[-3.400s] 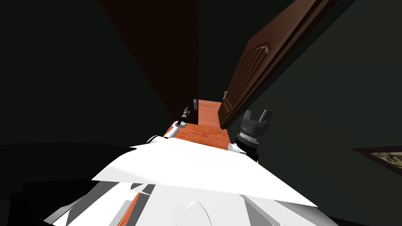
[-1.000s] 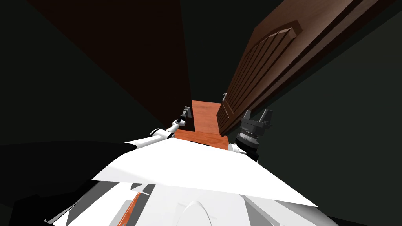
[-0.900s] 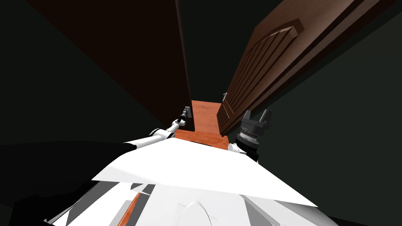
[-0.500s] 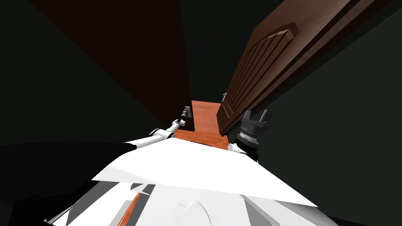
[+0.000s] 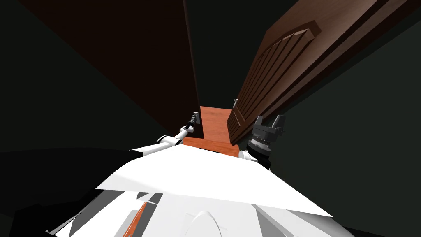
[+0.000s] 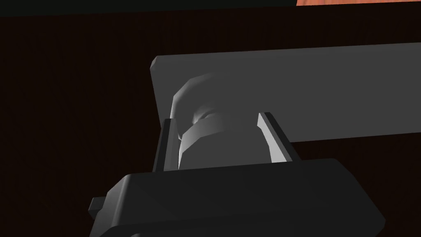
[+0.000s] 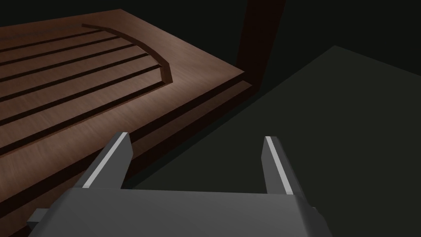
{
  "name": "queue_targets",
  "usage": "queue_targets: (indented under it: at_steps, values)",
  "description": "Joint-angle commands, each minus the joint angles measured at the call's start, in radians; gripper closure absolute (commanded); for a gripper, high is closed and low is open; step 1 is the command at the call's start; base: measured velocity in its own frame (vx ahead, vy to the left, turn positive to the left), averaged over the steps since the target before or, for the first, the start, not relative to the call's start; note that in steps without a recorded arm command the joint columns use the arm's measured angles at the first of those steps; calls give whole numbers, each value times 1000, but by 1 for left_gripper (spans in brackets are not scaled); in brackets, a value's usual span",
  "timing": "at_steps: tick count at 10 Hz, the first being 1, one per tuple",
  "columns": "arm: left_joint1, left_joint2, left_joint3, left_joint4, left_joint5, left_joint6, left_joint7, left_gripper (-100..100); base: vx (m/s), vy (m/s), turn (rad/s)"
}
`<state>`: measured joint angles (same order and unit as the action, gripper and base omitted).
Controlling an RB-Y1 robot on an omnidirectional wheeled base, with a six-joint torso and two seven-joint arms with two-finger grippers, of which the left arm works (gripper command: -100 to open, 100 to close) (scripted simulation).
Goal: Push the door open
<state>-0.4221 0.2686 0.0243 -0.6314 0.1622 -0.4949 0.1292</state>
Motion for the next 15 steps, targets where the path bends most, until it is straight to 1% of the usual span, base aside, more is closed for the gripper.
queue_targets:
  at_steps: [1,4,7,8,9,12,15]
  values:
    - [-10,13,18,5,5,-6,-6,100,203,5,30]
    - [-9,18,45,13,13,-8,-20,100,204,8,32]
    - [-8,24,76,22,22,-9,-37,100,209,-13,130]
    - [-8,24,76,22,22,-9,-37,100,107,7,25]
    - [-10,-2,96,10,25,0,-73,-100,-37,1,-11]
    - [-19,-35,125,7,30,2,-120,-100,-133,-34,-2]
    - [-30,-75,160,5,35,5,-176,-100,-106,-34,-4]
